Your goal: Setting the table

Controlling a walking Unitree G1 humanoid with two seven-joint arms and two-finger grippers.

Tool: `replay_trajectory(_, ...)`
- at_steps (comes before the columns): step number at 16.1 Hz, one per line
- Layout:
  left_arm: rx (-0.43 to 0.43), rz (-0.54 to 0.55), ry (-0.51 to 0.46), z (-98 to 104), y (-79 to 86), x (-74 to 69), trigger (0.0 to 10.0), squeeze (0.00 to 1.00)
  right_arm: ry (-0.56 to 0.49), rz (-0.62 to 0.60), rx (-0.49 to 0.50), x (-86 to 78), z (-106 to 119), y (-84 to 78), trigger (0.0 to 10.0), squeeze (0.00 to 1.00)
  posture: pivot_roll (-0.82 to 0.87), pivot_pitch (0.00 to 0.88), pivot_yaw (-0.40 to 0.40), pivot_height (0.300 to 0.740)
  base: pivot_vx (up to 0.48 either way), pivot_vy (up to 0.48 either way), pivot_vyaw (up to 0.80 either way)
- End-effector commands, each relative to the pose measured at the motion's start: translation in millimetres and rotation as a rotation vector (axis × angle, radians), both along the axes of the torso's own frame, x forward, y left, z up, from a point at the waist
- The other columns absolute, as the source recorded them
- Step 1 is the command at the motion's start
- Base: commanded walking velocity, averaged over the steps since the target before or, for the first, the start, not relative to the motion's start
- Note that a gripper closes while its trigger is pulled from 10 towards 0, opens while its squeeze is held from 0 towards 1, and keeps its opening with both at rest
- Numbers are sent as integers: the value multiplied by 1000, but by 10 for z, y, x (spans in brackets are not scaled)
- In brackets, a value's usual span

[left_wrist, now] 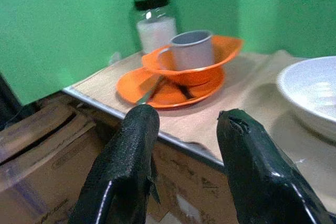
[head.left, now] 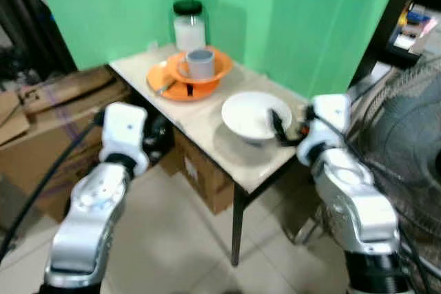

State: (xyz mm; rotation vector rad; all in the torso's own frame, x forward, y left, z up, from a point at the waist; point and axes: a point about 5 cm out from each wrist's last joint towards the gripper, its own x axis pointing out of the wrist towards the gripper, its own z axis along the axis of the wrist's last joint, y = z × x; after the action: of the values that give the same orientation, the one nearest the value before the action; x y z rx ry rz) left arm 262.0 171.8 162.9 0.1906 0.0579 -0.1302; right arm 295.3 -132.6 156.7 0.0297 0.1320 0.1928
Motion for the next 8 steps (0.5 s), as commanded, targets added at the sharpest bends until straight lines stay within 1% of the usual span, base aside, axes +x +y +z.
replay_trajectory(1, 2, -28, -4, 22, -64, 3, 10000, 0, 17, -26, 0, 33, 2, -122, 10000, 0, 124, 0, 33, 740, 319, 0, 0)
replay_trajectory(2, 9, -37, -1, 17, -73, 7, 10000, 0, 16, -23, 1, 92, 36, -134, 10000, 0, 125, 0, 32, 740, 304, 0, 0)
replay_trajectory(3, 9, -37, -1, 17, -73, 7, 10000, 0, 16, -23, 1, 92, 36, -134, 10000, 0, 125, 0, 32, 740, 304, 0, 0)
replay_trajectory(4, 9, -39, -1, 18, -76, 12, 10000, 0, 19, -30, -10, 144, 59, -148, 10000, 0, 124, 0, 32, 740, 300, 0, 0)
replay_trajectory(6, 9, -43, -2, 22, -80, 17, 10000, 0, 34, -39, -24, 196, 58, -162, 10000, 0, 126, 0, 30, 740, 302, 0, 0)
replay_trajectory(7, 6, -67, -1, 31, -100, 24, 10000, 0, 103, -44, 12, 286, 1, -169, 10000, 0, 121, 0, 39, 740, 0, 0, 0)
replay_trajectory(8, -26, -150, 16, 40, -170, 9, 10000, 0, 183, -36, 66, 378, -68, -169, 10000, 588, 121, 0, 40, 740, 0, 0, 0)
